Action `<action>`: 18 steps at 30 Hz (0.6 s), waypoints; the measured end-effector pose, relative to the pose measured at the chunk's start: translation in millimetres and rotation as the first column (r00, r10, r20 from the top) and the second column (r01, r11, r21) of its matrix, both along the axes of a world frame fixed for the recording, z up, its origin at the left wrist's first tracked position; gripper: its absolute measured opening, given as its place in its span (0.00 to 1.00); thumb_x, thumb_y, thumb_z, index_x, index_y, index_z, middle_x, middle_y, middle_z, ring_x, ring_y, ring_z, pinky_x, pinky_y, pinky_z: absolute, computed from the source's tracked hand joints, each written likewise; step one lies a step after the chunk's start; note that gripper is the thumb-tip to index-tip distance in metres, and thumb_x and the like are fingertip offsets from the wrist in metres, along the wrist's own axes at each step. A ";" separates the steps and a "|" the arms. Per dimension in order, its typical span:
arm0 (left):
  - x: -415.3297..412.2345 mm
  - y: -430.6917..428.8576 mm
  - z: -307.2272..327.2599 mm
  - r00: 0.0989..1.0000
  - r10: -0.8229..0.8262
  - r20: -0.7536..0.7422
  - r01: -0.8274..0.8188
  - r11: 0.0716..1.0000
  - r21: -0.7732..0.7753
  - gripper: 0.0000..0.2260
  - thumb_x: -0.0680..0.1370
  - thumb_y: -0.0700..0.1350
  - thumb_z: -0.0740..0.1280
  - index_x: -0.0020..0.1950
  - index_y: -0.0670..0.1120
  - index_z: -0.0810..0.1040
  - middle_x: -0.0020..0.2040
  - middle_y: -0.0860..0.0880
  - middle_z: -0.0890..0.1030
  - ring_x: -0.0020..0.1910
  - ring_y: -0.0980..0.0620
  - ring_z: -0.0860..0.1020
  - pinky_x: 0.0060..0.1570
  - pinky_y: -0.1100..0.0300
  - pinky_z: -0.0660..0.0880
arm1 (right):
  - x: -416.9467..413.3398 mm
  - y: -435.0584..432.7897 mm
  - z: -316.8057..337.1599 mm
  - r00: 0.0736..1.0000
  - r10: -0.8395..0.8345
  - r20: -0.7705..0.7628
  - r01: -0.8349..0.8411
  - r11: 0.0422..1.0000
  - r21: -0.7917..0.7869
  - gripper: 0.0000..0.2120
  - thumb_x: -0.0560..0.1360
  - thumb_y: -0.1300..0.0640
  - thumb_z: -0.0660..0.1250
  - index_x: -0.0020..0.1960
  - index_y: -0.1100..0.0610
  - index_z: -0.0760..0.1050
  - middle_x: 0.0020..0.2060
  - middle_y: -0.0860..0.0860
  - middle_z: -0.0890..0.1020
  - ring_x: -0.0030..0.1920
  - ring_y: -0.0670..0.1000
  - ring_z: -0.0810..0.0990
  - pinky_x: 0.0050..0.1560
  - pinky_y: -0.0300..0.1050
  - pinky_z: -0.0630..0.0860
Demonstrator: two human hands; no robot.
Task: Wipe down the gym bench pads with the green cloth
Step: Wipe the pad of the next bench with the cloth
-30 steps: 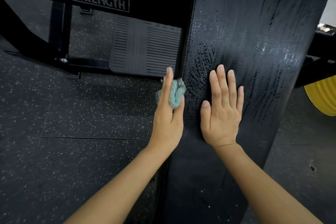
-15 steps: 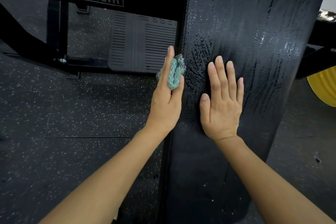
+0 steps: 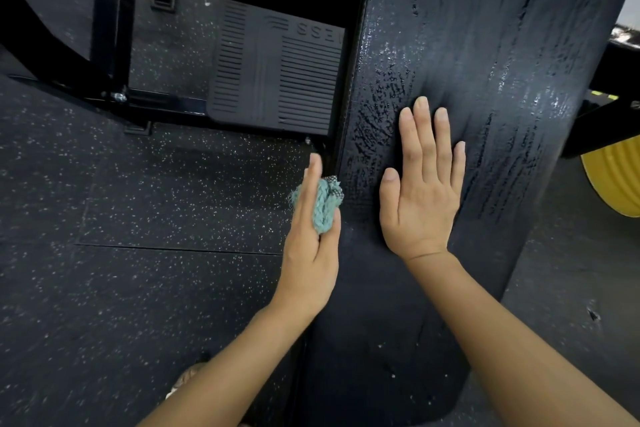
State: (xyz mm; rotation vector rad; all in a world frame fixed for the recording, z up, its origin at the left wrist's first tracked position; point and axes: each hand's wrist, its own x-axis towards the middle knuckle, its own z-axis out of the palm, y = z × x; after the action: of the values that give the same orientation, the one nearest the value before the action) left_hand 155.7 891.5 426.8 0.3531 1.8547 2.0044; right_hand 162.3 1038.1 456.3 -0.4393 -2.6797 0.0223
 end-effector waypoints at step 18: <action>-28.5 20.6 3.6 0.994 0.068 -0.085 -0.065 0.997 0.039 0.26 0.83 0.44 0.55 0.79 0.51 0.50 0.77 0.61 0.55 0.75 0.70 0.55 0.72 0.72 0.53 | 1.8 -1.4 0.8 1.000 -0.007 0.004 0.007 1.000 0.001 0.27 0.81 0.50 0.47 0.79 0.54 0.55 0.78 0.50 0.57 0.79 0.52 0.52 0.77 0.56 0.47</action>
State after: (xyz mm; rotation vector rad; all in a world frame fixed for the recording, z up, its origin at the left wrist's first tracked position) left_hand 127.2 912.2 430.4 0.3992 1.9080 2.1001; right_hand 164.0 1036.7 457.1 -0.4491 -2.6821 0.0186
